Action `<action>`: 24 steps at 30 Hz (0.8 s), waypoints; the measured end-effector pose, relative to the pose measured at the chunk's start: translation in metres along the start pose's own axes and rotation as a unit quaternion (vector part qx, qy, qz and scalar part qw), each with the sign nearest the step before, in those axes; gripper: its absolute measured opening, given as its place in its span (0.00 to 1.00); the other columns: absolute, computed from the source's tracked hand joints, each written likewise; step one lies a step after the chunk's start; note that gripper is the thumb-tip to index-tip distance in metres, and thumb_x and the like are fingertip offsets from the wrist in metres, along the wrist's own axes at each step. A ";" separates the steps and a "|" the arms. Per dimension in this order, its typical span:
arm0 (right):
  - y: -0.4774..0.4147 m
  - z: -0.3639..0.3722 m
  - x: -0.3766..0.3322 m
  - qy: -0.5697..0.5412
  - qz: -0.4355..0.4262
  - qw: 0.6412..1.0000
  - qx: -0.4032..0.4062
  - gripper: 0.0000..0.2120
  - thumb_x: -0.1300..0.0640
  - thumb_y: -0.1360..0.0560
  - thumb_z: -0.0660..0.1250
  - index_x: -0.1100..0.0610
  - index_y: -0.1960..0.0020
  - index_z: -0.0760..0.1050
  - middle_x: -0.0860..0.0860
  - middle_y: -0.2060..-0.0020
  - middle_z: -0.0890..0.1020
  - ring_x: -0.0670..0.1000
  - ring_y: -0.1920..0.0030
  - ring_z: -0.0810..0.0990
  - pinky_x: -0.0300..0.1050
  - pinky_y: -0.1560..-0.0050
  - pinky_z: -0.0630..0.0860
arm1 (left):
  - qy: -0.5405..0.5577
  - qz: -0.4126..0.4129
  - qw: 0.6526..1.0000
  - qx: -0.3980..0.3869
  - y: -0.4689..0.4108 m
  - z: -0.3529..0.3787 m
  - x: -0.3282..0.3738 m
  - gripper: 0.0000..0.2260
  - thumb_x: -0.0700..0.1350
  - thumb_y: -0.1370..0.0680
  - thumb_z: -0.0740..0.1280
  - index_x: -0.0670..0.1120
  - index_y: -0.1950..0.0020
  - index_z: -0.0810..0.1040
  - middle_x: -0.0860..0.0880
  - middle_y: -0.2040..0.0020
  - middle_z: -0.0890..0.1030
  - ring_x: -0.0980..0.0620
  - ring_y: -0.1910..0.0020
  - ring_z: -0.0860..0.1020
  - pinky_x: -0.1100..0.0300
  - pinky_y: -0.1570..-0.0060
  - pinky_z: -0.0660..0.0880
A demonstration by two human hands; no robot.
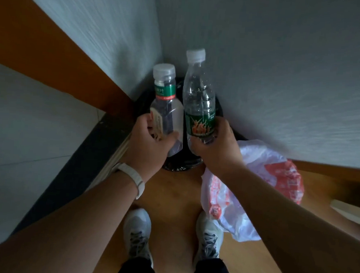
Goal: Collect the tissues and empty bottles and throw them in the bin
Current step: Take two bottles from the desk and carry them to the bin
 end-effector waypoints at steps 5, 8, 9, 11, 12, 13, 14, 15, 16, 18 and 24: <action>-0.035 0.023 0.027 0.034 -0.005 0.999 -0.021 0.35 0.43 0.34 0.75 0.50 0.31 0.66 0.48 0.40 0.75 0.48 0.44 0.76 0.42 0.49 0.73 | -0.037 0.017 0.999 -0.023 -0.032 0.018 -0.021 0.30 0.52 0.29 0.75 0.49 0.31 0.68 0.56 0.38 0.74 0.62 0.41 0.72 0.72 0.49 0.68; -0.033 0.019 0.028 0.071 -0.016 0.997 -0.027 0.39 0.42 0.31 0.73 0.52 0.26 0.61 0.50 0.33 0.71 0.50 0.36 0.72 0.45 0.38 0.71 | -0.063 0.011 0.997 -0.038 -0.024 0.014 -0.023 0.34 0.52 0.27 0.73 0.49 0.25 0.63 0.55 0.31 0.70 0.66 0.37 0.67 0.72 0.42 0.64; -0.028 0.014 0.026 0.079 -0.016 0.996 -0.029 0.38 0.42 0.30 0.71 0.52 0.26 0.61 0.50 0.32 0.71 0.50 0.35 0.71 0.46 0.38 0.70 | -0.079 0.009 0.996 -0.042 -0.018 0.010 -0.021 0.34 0.52 0.26 0.72 0.49 0.24 0.61 0.54 0.29 0.68 0.62 0.33 0.66 0.67 0.39 0.64; -0.014 0.000 0.020 0.123 -0.027 0.991 -0.036 0.33 0.42 0.27 0.68 0.51 0.27 0.62 0.50 0.32 0.70 0.52 0.34 0.70 0.48 0.39 0.70 | -0.107 0.017 0.993 -0.056 -0.004 0.001 -0.012 0.33 0.50 0.25 0.71 0.50 0.24 0.61 0.52 0.28 0.67 0.57 0.30 0.65 0.63 0.36 0.64; -0.005 -0.008 0.015 0.155 -0.042 0.986 -0.041 0.31 0.42 0.26 0.66 0.51 0.27 0.63 0.50 0.32 0.70 0.53 0.34 0.70 0.50 0.39 0.71 | -0.126 0.033 0.989 -0.066 0.003 -0.004 -0.005 0.32 0.50 0.25 0.71 0.50 0.24 0.63 0.53 0.28 0.68 0.58 0.30 0.66 0.63 0.36 0.64; 0.004 -0.016 0.009 0.183 -0.059 0.980 -0.045 0.29 0.41 0.26 0.65 0.50 0.28 0.64 0.50 0.32 0.70 0.54 0.33 0.69 0.51 0.38 0.71 | -0.151 0.056 0.984 -0.077 0.011 -0.009 0.005 0.30 0.49 0.25 0.71 0.50 0.25 0.64 0.53 0.28 0.68 0.58 0.30 0.66 0.63 0.36 0.64; 0.013 -0.026 0.001 0.204 -0.079 0.975 -0.045 0.28 0.41 0.26 0.63 0.50 0.29 0.66 0.50 0.33 0.71 0.54 0.33 0.69 0.52 0.37 0.71 | -0.178 0.078 0.977 -0.087 0.019 -0.015 0.014 0.29 0.49 0.25 0.70 0.50 0.25 0.65 0.52 0.28 0.68 0.57 0.30 0.66 0.62 0.35 0.64; 0.022 -0.036 -0.007 0.222 -0.097 0.969 -0.045 0.27 0.40 0.26 0.62 0.50 0.30 0.67 0.49 0.34 0.72 0.54 0.34 0.70 0.52 0.37 0.71 | -0.207 0.100 0.969 -0.094 0.026 -0.020 0.025 0.29 0.50 0.25 0.70 0.49 0.26 0.66 0.51 0.28 0.68 0.56 0.30 0.66 0.61 0.34 0.65; 0.030 -0.048 -0.017 0.239 -0.113 0.963 -0.045 0.26 0.41 0.26 0.62 0.50 0.31 0.69 0.49 0.35 0.73 0.54 0.34 0.71 0.52 0.37 0.70 | -0.238 0.121 0.959 -0.096 0.033 -0.026 0.038 0.28 0.51 0.25 0.70 0.49 0.26 0.67 0.50 0.28 0.69 0.54 0.30 0.67 0.59 0.34 0.65; 0.046 -0.072 -0.035 0.267 -0.134 0.953 -0.044 0.24 0.42 0.26 0.63 0.51 0.33 0.71 0.49 0.36 0.74 0.54 0.36 0.72 0.51 0.38 0.69 | -0.302 0.159 0.936 -0.087 0.047 -0.039 0.066 0.27 0.52 0.24 0.69 0.47 0.28 0.70 0.47 0.29 0.71 0.49 0.30 0.68 0.56 0.34 0.65; 0.099 -0.146 -0.093 0.300 -0.153 0.940 -0.047 0.24 0.40 0.25 0.60 0.49 0.33 0.70 0.47 0.36 0.73 0.52 0.36 0.70 0.50 0.38 0.68 | -0.423 0.214 0.875 -0.092 0.102 -0.068 0.141 0.27 0.59 0.26 0.58 0.45 0.33 0.76 0.41 0.32 0.74 0.41 0.34 0.72 0.40 0.41 0.73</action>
Point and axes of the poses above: each hand's wrist, its own y-axis away from the middle knuckle, its own z-axis out of the palm, x = y × z, the point moved 7 cm from there along -y, towards the middle knuckle
